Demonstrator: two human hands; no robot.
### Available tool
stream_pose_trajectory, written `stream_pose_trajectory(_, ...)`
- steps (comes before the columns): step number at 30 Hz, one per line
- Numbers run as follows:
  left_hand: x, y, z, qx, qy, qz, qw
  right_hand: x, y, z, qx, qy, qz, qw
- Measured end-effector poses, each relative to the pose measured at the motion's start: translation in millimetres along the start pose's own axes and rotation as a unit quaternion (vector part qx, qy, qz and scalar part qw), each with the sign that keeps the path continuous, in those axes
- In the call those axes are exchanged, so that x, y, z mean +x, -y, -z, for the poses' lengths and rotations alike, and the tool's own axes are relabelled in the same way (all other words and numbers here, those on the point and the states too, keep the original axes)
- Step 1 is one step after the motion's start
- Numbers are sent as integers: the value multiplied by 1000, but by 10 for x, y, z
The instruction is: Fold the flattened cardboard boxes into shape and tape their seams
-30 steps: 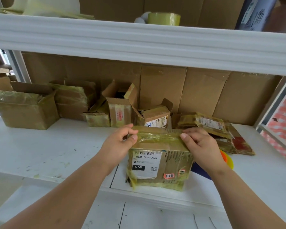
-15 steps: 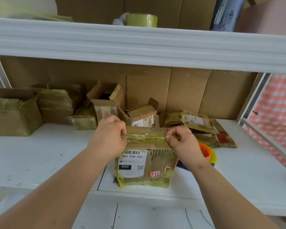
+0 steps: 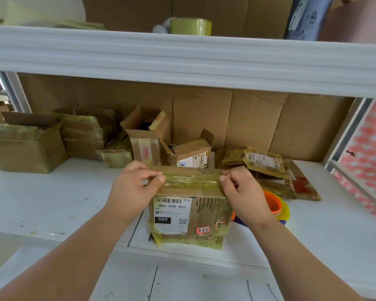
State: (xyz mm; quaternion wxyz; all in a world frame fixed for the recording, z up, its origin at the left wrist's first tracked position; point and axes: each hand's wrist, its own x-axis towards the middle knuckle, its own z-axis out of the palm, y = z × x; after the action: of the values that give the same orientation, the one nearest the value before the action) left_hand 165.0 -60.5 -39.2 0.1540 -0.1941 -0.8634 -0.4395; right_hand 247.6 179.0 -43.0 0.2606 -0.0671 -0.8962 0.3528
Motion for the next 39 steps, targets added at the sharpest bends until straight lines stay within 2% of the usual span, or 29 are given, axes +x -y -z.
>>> stream_pose_trajectory(4,-9,7,-9,-123,-23,124,984,5,-24,-11,-20,-9,30,999)
stream_pose_trajectory(7,62,-47,27,-278,17,263,924,25,-54,-20,-16,-4,29,999)
stream_pose_trajectory(10,98,-42,96,-381,50,337,860,12,-70,10,145,0,-53,988)
stream_pose_trajectory(12,97,-42,112,-404,55,346,845,0,-83,41,253,20,-102,962)
stream_pose_trajectory(13,94,-40,101,-399,55,345,848,-3,-97,53,263,28,-105,959)
stream_pose_trajectory(15,103,-42,58,-358,54,330,872,3,-111,67,261,39,-104,959)
stream_pose_trajectory(17,126,-51,30,-284,38,297,911,14,-91,79,258,35,-113,959)
stream_pose_trajectory(18,139,-54,32,-227,26,265,937,15,-80,82,254,33,-117,959)
stream_pose_trajectory(20,174,-97,81,-47,21,170,984,9,-71,88,243,31,-110,963)
stream_pose_trajectory(21,189,-151,113,60,35,117,991,9,-82,96,238,28,-101,966)
stream_pose_trajectory(23,226,-276,160,204,75,46,975,4,-104,124,225,24,-89,970)
stream_pose_trajectory(25,264,-347,167,270,105,23,957,-8,-122,153,220,10,-82,972)
stream_pose_trajectory(27,281,-367,169,281,105,24,954,-22,-136,166,217,-16,-68,974)
stream_pose_trajectory(30,283,-344,181,212,83,57,972,-31,-201,175,259,-56,-89,960)
stream_pose_trajectory(33,277,-271,173,20,60,168,984,7,-434,185,153,-77,-123,977)
stream_pose_trajectory(36,217,-200,144,-199,16,298,933,6,-679,180,-47,36,-176,983)
stream_pose_trajectory(38,148,-142,72,-253,14,334,908,-13,-749,165,-175,124,-187,959)
stream_pose_trajectory(39,111,-123,35,-258,17,338,905,-15,-761,157,-214,144,-181,949)
